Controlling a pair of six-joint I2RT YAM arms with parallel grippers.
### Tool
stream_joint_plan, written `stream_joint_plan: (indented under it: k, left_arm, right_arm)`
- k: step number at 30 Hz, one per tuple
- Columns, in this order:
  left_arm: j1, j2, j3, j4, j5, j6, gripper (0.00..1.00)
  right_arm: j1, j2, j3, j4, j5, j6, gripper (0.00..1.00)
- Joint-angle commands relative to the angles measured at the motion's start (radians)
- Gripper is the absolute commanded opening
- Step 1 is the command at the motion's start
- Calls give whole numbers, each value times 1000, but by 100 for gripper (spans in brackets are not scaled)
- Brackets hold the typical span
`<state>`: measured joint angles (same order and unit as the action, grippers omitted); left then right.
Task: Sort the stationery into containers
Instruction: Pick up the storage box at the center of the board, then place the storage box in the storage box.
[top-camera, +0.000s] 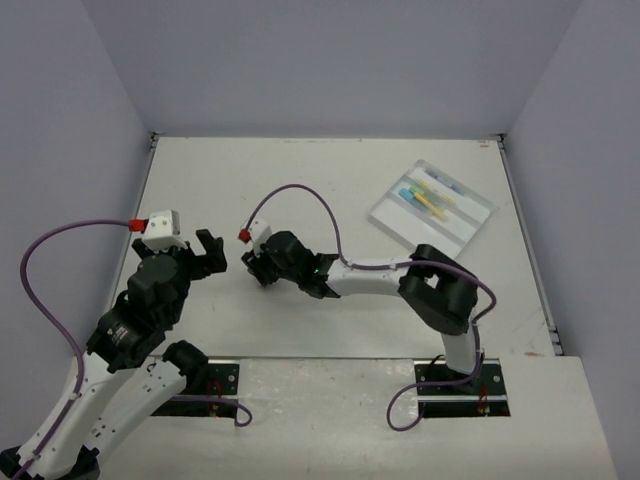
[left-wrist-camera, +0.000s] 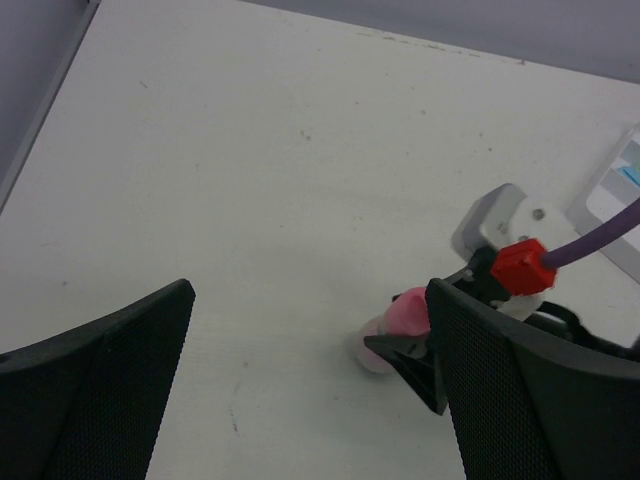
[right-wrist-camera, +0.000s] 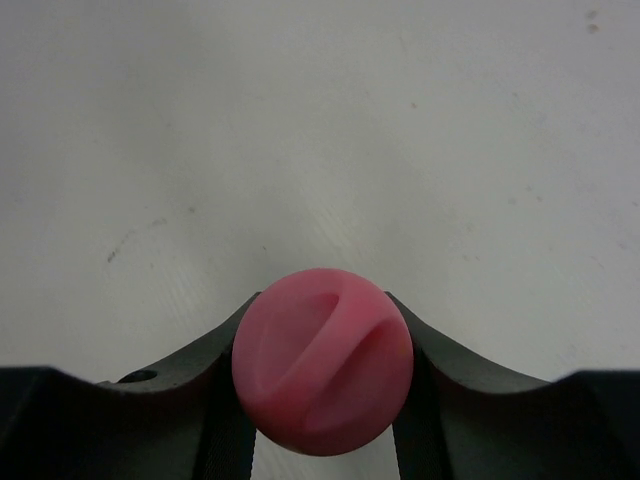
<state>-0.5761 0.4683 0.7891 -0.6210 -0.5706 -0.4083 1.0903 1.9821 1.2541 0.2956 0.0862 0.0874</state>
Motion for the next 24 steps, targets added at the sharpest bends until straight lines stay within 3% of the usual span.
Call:
stream_joint_plan:
  k: [1,3,6,9,15,24]
  left_arm:
    - [8,-16,-7,50,21,17,100]
    - [7,-14,-4,50,29,19,100]
    - [7,-21,-4,50,33,19,100]
    - [7,-40,-7,51,34,17,100]
    - [7,-45,-11,53,36,16,100]
    - [7,1,-10,58,54,24,100]
  right_arm:
    - [-121,-302,120,-589,181,-25,0]
    - [-257,-338,170,-851,153,-27,0]
    - [-434,-358,204,-1052,214,-42,0]
    - [-543,-368,195,-1077,212,-123,0]
    - [-710,-202,305,-1126,282,-166,0]
    - [-753,-48,305,-1073,359,-207,0]
